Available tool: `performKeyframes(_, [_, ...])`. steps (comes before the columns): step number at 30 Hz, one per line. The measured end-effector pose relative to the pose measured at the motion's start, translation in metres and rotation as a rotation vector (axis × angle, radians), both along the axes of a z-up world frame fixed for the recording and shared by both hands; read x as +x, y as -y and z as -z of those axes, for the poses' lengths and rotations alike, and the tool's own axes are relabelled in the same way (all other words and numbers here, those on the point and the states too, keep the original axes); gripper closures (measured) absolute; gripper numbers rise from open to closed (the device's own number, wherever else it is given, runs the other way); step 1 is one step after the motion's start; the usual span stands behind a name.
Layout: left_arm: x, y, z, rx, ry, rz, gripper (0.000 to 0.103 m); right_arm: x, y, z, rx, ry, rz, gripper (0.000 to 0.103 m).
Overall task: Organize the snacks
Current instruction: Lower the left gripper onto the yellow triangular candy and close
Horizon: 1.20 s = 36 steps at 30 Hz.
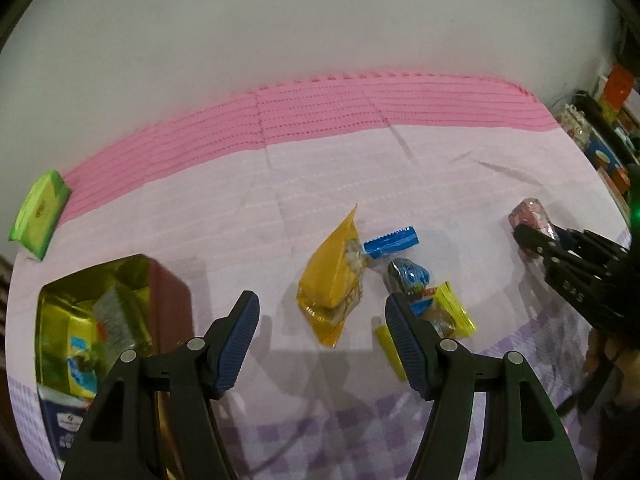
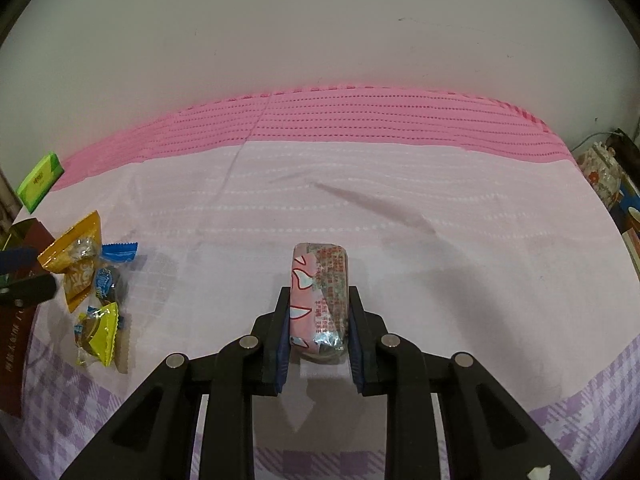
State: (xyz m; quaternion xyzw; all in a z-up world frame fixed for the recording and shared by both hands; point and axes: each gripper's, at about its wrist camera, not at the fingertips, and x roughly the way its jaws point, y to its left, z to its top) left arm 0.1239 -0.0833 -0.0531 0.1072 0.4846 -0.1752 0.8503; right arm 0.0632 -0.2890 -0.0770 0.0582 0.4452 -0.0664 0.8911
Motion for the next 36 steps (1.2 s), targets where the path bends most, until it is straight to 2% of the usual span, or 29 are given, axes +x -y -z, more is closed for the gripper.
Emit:
performKeyframes(13, [0.032,0.012,0.020,0.021,-0.017,0.003,0.038,0.001,0.004,0.001,0.017,0.002,-0.002,0.079])
performKeyframes(15, [0.031,0.011,0.022,0.011,-0.026,-0.002,0.046,0.001,0.005,0.001,0.016,0.001,-0.003,0.079])
performKeyframes(17, [0.028,0.010,0.026,0.011,-0.038,-0.007,0.064,0.001,0.005,0.001,0.016,0.001,-0.003,0.079])
performKeyframes(26, [0.006,0.001,0.026,-0.001,-0.055,-0.048,0.069,0.002,0.003,0.001,-0.004,-0.004,-0.004,0.079])
performKeyframes(36, [-0.018,-0.014,0.004,-0.040,-0.042,-0.087,0.069,0.002,-0.001,0.000,-0.021,-0.008,-0.005,0.079])
